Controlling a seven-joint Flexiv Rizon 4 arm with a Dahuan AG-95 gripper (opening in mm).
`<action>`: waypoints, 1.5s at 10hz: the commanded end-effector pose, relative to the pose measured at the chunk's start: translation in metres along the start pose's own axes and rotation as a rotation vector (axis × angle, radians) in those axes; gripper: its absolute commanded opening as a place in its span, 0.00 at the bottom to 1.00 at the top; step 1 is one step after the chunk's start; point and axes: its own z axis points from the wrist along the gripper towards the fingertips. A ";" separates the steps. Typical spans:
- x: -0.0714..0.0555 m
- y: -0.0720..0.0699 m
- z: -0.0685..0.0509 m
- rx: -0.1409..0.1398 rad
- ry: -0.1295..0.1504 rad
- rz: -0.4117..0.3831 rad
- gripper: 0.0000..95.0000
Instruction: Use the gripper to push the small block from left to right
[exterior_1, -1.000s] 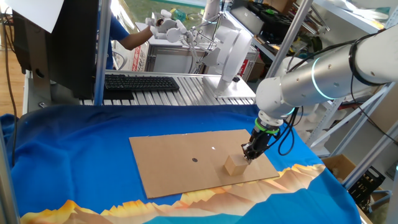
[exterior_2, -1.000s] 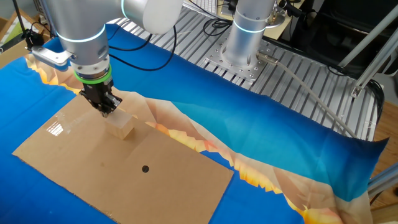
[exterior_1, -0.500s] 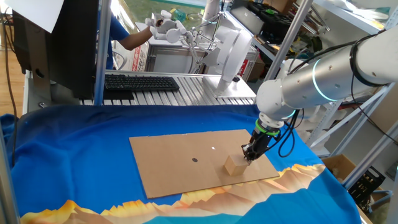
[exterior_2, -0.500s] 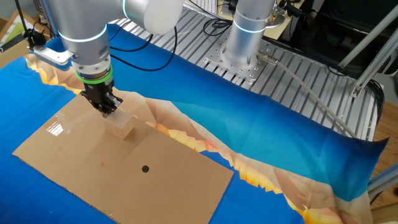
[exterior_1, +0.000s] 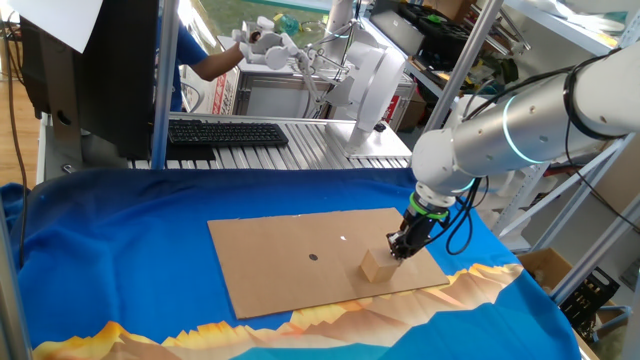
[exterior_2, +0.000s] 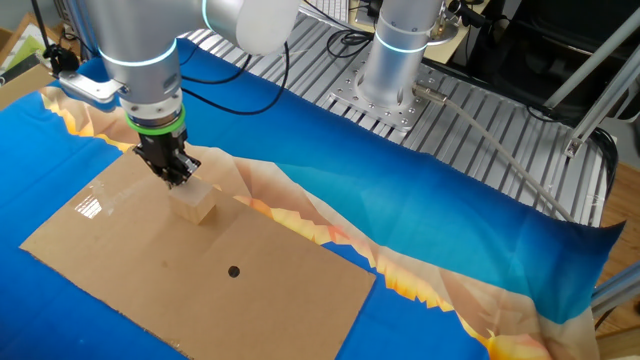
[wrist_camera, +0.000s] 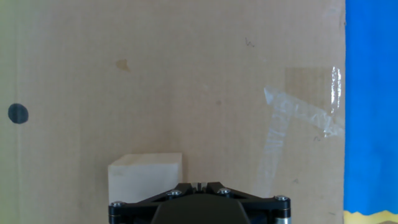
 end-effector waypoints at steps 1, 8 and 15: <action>0.000 0.001 0.001 0.001 -0.001 0.006 0.00; 0.002 0.013 0.002 0.008 -0.001 0.056 0.00; 0.008 0.013 0.002 -0.001 -0.006 0.061 0.00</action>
